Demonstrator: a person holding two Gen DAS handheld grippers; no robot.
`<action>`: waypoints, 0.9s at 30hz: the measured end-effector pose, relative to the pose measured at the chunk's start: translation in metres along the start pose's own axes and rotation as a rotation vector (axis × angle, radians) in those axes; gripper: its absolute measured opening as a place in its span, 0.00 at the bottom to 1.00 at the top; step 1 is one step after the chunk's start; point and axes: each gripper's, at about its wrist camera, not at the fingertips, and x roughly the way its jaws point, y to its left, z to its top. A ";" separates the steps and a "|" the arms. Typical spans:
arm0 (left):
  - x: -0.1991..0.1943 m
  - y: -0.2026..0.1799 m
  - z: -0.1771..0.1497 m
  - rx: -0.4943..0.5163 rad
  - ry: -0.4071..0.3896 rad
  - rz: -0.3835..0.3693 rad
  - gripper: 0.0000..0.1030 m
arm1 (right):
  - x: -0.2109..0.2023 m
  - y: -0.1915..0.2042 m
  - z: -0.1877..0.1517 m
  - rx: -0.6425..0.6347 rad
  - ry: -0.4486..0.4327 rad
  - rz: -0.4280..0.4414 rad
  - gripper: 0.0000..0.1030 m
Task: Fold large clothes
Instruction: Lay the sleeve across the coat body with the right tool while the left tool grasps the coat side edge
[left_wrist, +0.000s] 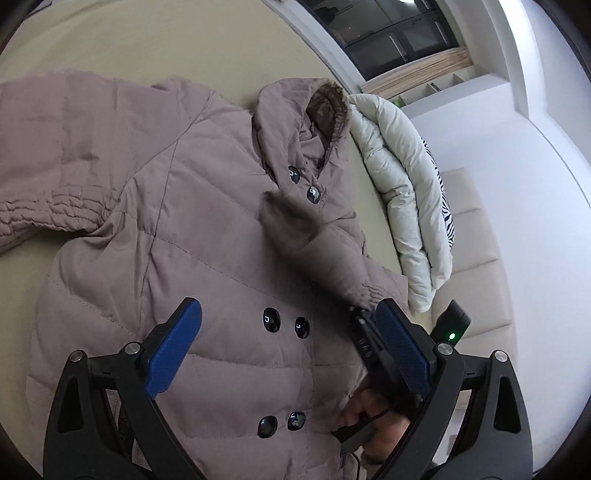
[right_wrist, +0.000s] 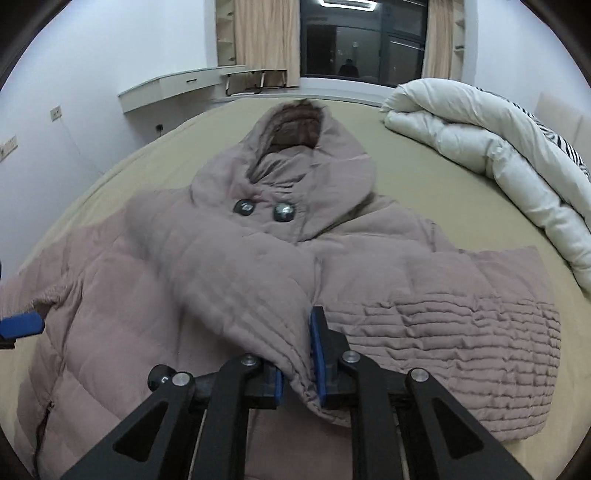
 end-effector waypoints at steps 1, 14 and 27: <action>0.006 0.004 0.003 -0.017 0.014 -0.016 0.93 | 0.001 0.014 -0.006 -0.041 0.009 -0.023 0.16; 0.117 0.010 0.048 -0.101 0.164 -0.040 0.93 | 0.015 0.014 -0.001 -0.090 -0.007 0.044 0.41; 0.102 -0.033 0.085 0.018 0.069 -0.040 0.18 | -0.033 -0.100 -0.032 0.574 -0.124 0.324 0.89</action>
